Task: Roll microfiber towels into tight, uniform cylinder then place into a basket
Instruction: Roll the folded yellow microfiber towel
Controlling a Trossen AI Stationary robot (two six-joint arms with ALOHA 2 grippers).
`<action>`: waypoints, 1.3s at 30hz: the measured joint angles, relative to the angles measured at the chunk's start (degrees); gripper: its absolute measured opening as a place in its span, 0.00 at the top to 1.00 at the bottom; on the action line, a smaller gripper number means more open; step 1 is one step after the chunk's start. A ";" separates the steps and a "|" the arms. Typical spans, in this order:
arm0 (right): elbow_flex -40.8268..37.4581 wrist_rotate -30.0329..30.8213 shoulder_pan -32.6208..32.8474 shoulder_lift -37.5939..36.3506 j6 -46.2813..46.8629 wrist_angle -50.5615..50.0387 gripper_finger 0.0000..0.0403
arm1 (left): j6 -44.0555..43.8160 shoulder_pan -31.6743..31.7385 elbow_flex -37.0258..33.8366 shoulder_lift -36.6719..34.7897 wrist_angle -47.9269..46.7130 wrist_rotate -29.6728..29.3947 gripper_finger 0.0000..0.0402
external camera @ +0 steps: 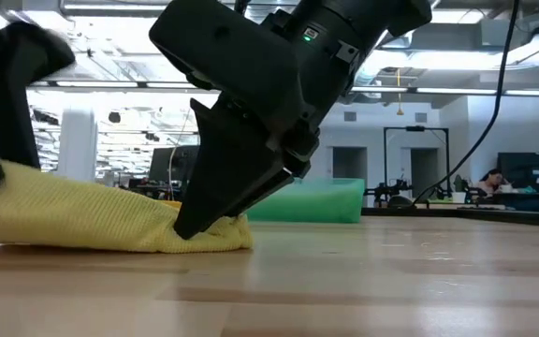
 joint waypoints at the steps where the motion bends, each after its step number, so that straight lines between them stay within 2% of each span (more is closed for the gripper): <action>1: 0.00 0.02 0.00 0.00 0.34 0.01 0.71 | -0.06 -0.60 0.67 -0.01 -0.71 -1.40 0.72; 6: -0.04 -0.36 -0.11 0.02 1.77 0.01 0.71 | 3.95 -3.37 2.21 -0.14 0.72 -7.19 0.72; 13: -0.15 -0.55 -0.11 0.09 2.95 1.12 0.71 | 9.74 -3.99 2.23 -0.14 4.07 -9.19 0.72; 17: -0.15 -1.61 -0.15 0.15 4.12 1.52 0.71 | 11.52 -3.25 0.18 -0.23 8.21 -8.76 0.72; 21: -0.15 -1.71 -0.15 0.15 5.79 1.54 0.71 | 11.31 -1.97 -3.56 -0.23 11.18 -4.64 0.72; 26: -0.15 -2.12 -0.15 0.15 5.81 1.48 0.71 | 8.85 -1.42 -5.79 -0.23 10.95 -5.84 0.72; 39: -0.14 -2.57 0.42 0.24 6.16 1.97 0.71 | 2.24 0.37 -6.23 -0.23 6.52 -2.91 0.72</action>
